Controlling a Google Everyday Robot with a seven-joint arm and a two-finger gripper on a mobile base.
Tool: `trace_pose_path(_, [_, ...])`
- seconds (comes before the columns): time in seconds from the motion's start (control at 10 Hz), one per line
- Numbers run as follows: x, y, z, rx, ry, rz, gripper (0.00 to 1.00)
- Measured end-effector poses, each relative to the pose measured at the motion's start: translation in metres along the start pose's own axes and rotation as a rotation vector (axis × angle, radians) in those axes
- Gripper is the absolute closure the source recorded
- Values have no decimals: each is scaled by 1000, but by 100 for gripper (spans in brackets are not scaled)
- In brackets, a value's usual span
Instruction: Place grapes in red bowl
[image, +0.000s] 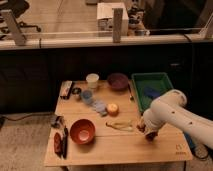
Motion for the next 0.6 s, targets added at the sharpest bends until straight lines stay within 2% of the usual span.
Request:
trace_pose_path(0.2, [-2, -1, -6, 5, -2, 1, 91])
trace_pose_path(0.6, [-33, -13, -21, 17, -10, -41, 91])
